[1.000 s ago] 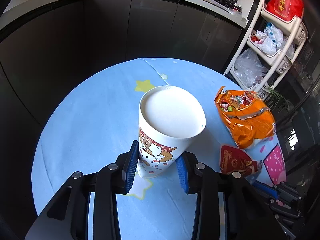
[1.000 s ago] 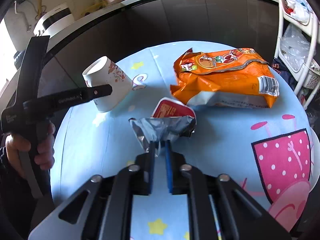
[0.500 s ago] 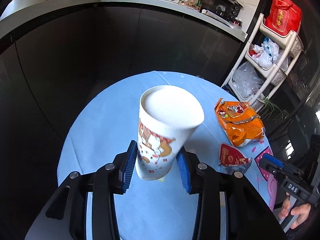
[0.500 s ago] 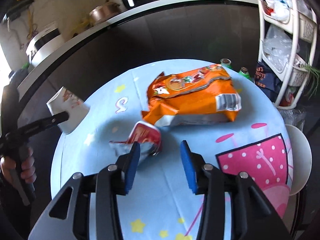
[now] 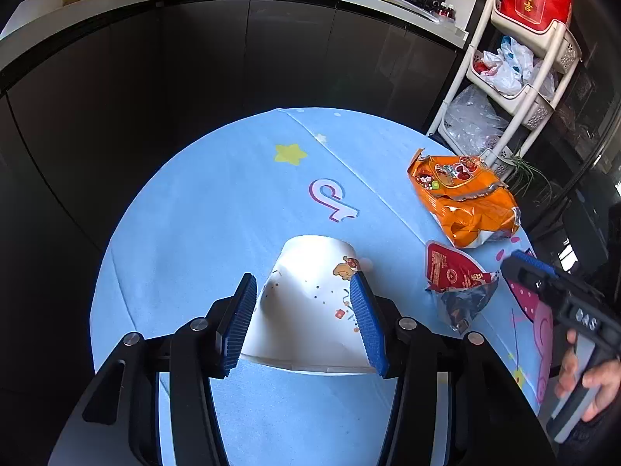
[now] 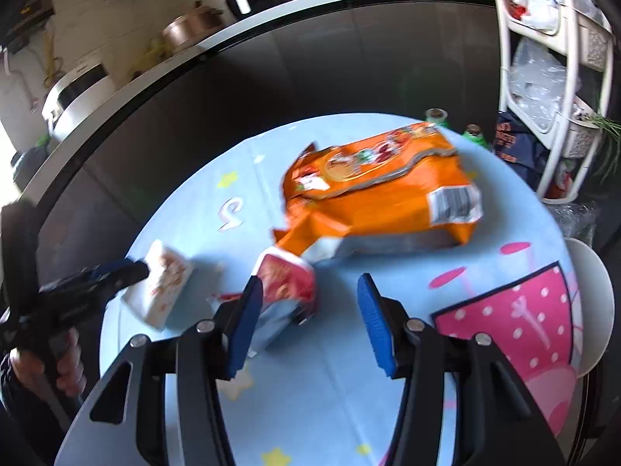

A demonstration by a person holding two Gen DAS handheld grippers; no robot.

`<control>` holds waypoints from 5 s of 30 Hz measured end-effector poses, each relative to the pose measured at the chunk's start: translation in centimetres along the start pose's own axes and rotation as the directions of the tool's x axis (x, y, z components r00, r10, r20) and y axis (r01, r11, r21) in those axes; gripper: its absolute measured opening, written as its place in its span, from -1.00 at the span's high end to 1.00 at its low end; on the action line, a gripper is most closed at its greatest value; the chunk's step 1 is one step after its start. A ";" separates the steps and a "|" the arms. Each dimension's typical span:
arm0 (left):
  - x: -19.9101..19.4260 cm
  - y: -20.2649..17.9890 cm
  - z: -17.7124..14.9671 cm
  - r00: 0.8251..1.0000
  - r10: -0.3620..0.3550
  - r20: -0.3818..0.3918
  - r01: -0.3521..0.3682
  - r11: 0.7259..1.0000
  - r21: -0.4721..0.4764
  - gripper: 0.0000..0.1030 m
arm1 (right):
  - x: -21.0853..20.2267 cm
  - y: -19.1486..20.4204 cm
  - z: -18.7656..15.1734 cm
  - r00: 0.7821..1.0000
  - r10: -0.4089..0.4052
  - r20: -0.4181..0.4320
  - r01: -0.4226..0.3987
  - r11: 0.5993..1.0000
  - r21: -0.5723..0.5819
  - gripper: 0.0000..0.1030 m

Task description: Collect trash

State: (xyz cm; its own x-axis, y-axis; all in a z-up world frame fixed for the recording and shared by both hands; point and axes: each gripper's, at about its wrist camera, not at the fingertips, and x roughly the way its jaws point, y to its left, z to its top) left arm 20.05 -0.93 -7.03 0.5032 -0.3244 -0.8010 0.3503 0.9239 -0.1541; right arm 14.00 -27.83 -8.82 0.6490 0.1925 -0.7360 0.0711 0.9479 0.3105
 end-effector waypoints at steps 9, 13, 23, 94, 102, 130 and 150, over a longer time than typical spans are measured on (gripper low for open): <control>0.2 0.1 -0.4 1.000 0.018 -0.004 -0.018 1.000 0.003 -0.01 | 1.7 -3.6 1.5 0.998 0.065 -0.010 -0.060 0.961 0.269 -0.22; 0.1 0.0 -0.4 1.000 0.027 0.013 -0.027 1.000 0.010 -0.01 | 2.4 -5.0 2.1 1.000 0.019 0.000 -0.018 0.917 0.399 -0.24; -0.1 0.0 -0.5 0.999 0.032 0.013 -0.032 0.999 0.020 -0.19 | 2.9 -5.7 1.9 0.997 0.034 0.063 -0.059 0.885 0.462 0.92; -7.3 -9.4 2.3 0.982 -0.045 0.185 0.003 0.976 0.220 0.53 | -7.8 -0.7 -0.2 0.991 0.046 0.128 -0.074 0.971 0.226 0.86; -7.6 -15.9 2.7 0.974 -0.110 0.199 0.047 0.954 0.297 0.53 | -12.6 -6.4 -1.2 0.980 -0.018 0.196 -0.042 0.954 0.297 0.86; -0.5 -35.7 3.4 0.945 -0.324 0.039 0.272 0.848 0.454 0.53 | -18.3 -26.3 -6.5 0.932 -0.300 0.204 0.159 0.842 0.515 0.86; 10.7 -41.9 3.0 0.962 -0.268 -0.061 0.265 0.846 0.462 -0.27 | -9.7 -34.0 -9.0 0.947 -0.307 0.092 0.205 0.801 0.562 0.35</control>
State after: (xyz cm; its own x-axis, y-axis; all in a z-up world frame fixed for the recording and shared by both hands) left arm 13.10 -43.76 -7.37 0.3421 -0.5471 -0.7639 0.7949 0.6021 -0.0752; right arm -1.55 -59.63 -17.65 0.6625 -0.1322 -0.7373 0.6158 0.6565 0.4357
